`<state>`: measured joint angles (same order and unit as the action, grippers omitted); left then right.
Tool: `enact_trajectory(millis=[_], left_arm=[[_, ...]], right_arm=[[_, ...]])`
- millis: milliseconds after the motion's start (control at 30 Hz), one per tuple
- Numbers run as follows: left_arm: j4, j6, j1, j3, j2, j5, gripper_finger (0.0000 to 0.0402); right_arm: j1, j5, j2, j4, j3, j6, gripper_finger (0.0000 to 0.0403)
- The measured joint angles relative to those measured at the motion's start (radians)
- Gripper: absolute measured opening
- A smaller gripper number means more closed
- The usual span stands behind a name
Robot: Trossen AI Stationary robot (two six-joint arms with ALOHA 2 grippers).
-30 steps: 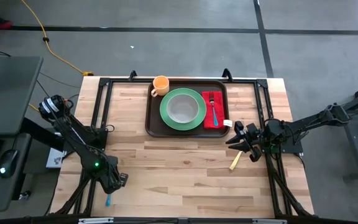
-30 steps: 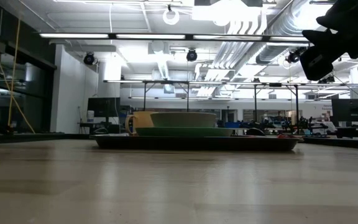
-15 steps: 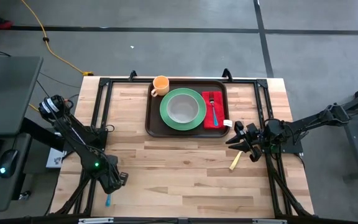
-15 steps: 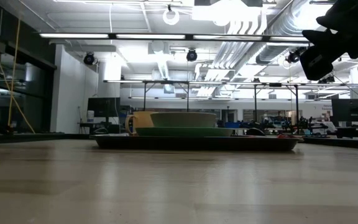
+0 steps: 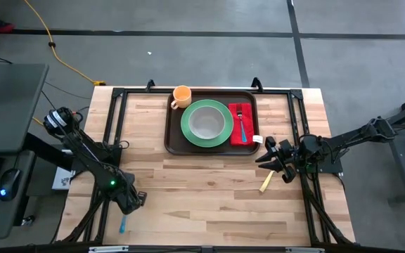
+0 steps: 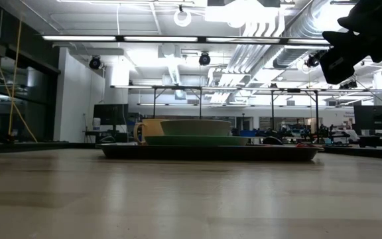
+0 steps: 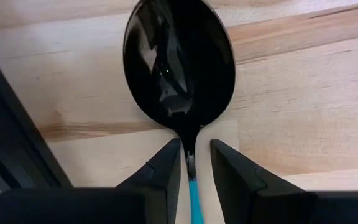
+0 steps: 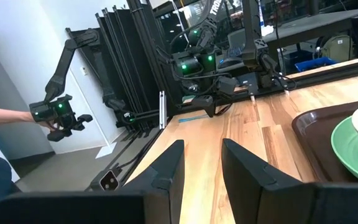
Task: Set up tray
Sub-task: Put the blue spoon on the red table napkin to right of the green plate
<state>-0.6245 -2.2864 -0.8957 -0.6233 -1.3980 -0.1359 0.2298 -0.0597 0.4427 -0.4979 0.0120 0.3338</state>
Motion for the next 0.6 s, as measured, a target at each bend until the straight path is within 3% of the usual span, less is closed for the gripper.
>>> enact_trajectory(millis=[600], left_arm=[[0.012, 0.004, 0.0, 0.001, -0.04, -0.032, 0.0122]], right_arm=[[0.0, 0.005, 0.0, 0.0, 0.0, -0.002, 0.0085]])
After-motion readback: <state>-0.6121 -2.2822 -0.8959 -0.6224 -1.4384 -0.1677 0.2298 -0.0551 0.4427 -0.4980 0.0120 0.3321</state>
